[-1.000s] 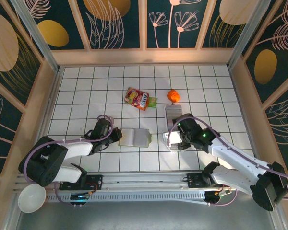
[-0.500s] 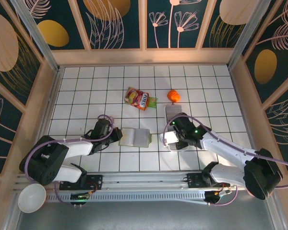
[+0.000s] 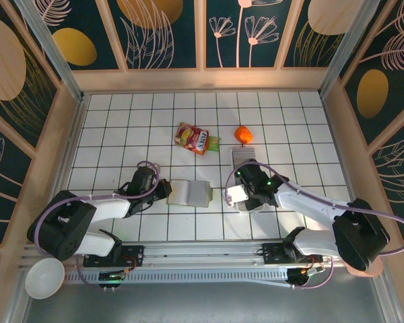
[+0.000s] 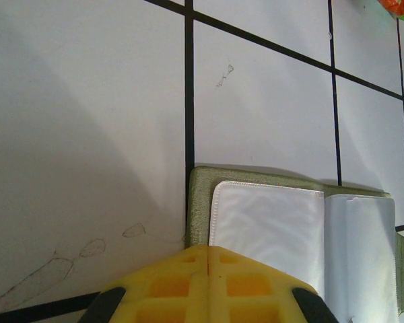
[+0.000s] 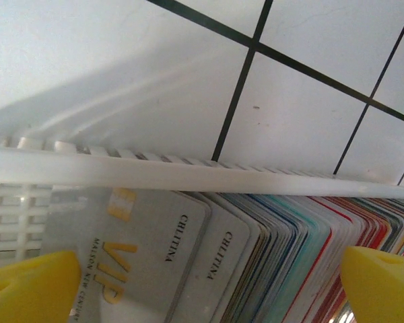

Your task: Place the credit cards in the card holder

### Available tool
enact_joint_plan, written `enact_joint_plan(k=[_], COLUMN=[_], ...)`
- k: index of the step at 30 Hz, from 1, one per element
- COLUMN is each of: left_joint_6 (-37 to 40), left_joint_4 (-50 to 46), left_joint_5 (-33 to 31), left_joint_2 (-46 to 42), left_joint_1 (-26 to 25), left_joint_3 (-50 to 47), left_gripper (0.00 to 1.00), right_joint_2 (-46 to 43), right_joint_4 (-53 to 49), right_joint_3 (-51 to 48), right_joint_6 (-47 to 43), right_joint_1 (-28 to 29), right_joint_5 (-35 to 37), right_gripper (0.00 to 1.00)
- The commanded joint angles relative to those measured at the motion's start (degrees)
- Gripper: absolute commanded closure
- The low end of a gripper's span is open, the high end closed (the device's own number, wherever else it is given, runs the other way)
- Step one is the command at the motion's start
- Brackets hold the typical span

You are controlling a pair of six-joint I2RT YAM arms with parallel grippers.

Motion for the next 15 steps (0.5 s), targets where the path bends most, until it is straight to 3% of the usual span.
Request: enact_joint_plan(k=[1, 15], left_joint_6=[1.09, 1.04], left_joint_4=[-2.63, -2.67], left_joint_5=[1.01, 0.92], left_joint_2=[0.08, 0.23], left_joint_1=[-0.13, -0.11], left_joint_3=[-0.99, -0.82], left_gripper=[1.00, 1.00], right_joint_2=[0.78, 1.11], right_joint_4=[2.56, 5.30], right_joint_3=[-0.41, -0.05], right_joint_6=[-2.37, -4.04], right_joint_1=[0.52, 0.10], right_joint_5=[1.90, 5.09], right_gripper=[0.01, 0.01])
